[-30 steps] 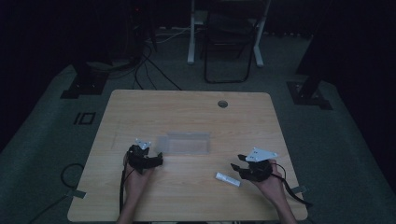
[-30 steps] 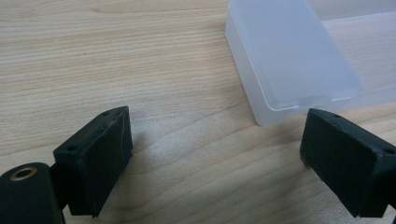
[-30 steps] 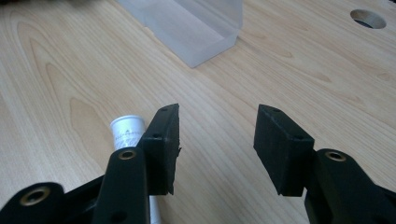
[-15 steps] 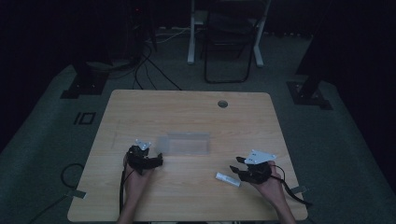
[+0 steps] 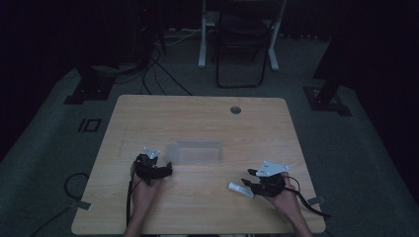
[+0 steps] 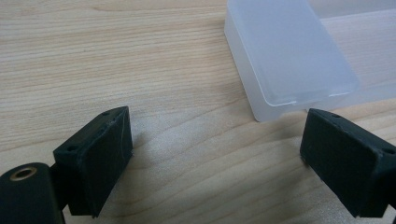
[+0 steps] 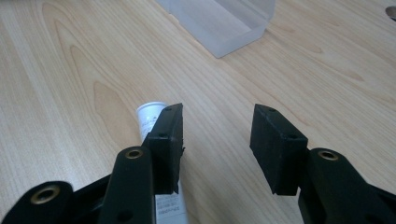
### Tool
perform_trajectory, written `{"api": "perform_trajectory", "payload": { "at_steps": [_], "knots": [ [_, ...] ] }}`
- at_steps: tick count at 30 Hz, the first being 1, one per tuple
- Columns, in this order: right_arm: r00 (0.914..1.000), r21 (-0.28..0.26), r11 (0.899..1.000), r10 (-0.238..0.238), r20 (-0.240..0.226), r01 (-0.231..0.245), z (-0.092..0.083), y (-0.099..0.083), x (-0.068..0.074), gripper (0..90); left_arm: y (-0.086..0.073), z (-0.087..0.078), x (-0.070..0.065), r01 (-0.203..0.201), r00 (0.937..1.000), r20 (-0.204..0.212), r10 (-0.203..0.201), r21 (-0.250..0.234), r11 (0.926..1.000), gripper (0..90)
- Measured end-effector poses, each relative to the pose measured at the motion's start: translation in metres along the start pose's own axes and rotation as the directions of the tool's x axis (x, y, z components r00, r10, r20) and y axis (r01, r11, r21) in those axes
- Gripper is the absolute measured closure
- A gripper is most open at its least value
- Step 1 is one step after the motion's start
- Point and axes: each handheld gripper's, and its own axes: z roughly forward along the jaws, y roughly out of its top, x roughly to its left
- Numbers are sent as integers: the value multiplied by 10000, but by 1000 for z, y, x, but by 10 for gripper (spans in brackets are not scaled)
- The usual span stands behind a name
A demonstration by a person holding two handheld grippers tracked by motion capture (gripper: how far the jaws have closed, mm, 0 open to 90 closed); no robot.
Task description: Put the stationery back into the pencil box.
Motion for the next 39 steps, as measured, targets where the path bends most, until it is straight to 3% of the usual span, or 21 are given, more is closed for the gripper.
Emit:
{"api": "perform_trajectory", "payload": {
  "at_steps": [39],
  "knots": [
    [9968,858,9945,-555,-574,603,13,-10,20,618,0,0,0,-1,10000,0,1,0,10000,96]
  ]
}}
